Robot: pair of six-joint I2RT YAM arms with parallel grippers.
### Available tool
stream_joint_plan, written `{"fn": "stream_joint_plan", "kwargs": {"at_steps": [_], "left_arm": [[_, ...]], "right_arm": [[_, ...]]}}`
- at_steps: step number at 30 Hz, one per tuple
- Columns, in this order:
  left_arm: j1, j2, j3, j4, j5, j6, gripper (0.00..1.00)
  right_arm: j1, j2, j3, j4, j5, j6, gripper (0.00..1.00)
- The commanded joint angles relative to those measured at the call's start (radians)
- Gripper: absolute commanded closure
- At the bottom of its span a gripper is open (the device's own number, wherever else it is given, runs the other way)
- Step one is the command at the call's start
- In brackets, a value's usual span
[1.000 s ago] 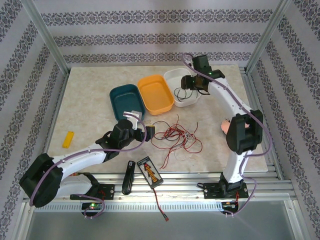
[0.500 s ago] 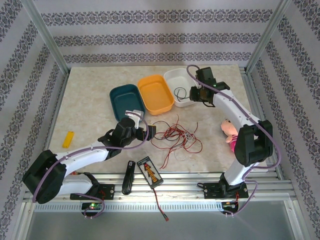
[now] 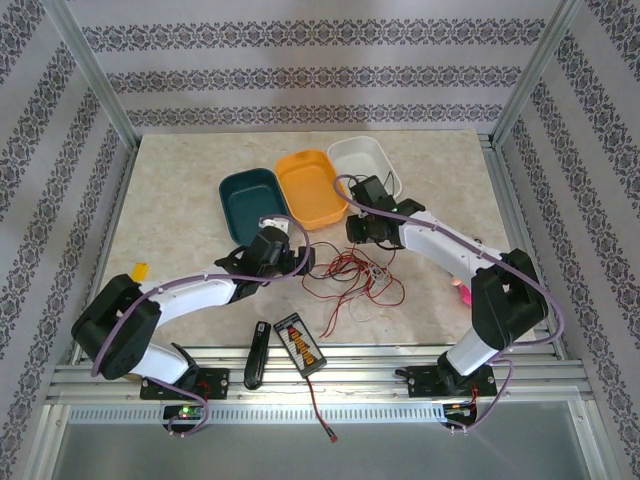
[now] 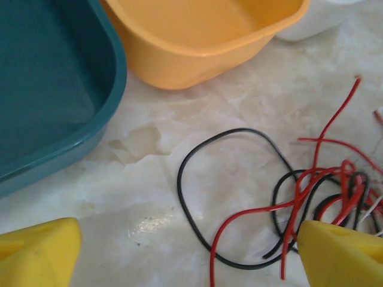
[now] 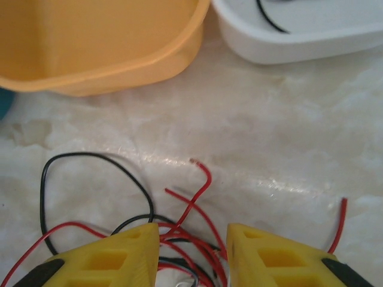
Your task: Untangle the cables
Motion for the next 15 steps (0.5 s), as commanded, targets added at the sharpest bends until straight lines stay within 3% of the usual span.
{"fn": "stream_joint_plan", "kwargs": {"at_steps": [1, 6, 15], "left_arm": [[0.014, 0.040, 0.032, -0.005, 0.004, -0.068, 0.21], [0.013, 0.129, 0.083, -0.014, -0.006, -0.064, 0.38], [0.010, 0.269, 0.222, -0.101, -0.028, 0.075, 0.51]], "right_arm": [[0.013, -0.034, -0.033, 0.031, -0.004, 0.056, 0.66], [0.014, -0.067, -0.073, 0.045, 0.016, 0.077, 0.66], [-0.015, -0.212, -0.185, 0.117, 0.080, 0.100, 0.61]]}}
